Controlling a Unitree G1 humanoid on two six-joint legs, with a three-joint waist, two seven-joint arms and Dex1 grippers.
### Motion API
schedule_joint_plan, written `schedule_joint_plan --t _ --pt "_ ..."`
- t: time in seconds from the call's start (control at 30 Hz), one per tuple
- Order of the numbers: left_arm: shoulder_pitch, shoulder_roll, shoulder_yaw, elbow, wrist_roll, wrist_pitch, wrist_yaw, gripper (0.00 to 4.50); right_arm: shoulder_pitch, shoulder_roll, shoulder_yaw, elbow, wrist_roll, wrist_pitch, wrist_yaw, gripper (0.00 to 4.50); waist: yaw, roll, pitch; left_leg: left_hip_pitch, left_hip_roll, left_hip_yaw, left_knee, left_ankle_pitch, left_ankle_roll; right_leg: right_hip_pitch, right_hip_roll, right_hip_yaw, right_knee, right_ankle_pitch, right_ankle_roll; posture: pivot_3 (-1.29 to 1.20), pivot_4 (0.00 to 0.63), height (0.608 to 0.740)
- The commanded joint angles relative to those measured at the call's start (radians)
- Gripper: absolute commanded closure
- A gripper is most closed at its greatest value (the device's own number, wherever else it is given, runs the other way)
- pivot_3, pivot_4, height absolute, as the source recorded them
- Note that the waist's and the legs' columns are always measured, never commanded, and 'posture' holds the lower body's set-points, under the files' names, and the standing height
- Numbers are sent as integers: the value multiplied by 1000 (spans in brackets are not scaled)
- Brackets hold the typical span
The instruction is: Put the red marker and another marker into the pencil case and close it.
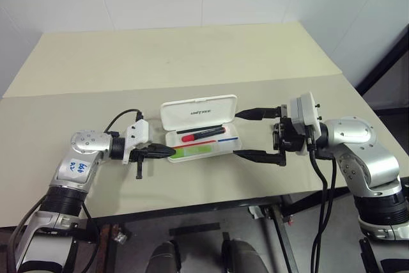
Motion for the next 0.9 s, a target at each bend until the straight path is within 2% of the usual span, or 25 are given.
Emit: schedule_joint_plan --t 0.03,0.2,0.33,0.43,0.63,0.9 --pt "-24 53 84 -57 -80 24 -38 3860 0 -49 -51 2 17 6 9 0 0 0 0 0 0 0 0 0 0 0 0 0 0 0 0 0 150 740" --pt "-39 102 127 -117 -163 109 -95 2204 -30 -147 -34 100 -67 138 -84 0 1 0 0 0 0 0 0 0 0 0 0 0 0 0 0 0 150 740" --pt "-48 121 143 -150 -193 157 -95 809 -55 -169 -48 142 -96 247 -188 0 0 0 0 0 0 0 0 0 0 0 0 0 -1 0 0 0 150 740" --pt "-58 117 145 -163 -204 177 -92 29 -84 -175 -45 180 -147 345 -297 0 0 0 0 0 0 0 0 0 0 0 0 1 -1 0 0 0 150 740" --pt "-69 96 137 -167 -196 158 -68 29 -124 -154 -21 185 -191 555 -444 0 -1 0 0 0 0 1 -1 0 0 -1 0 2 -1 0 0 0 150 740" --pt "-72 94 136 -151 -182 122 -58 29 -163 -56 -35 295 -207 651 -571 0 -1 0 0 0 0 2 -1 0 0 -1 0 2 -1 0 0 0 150 740"
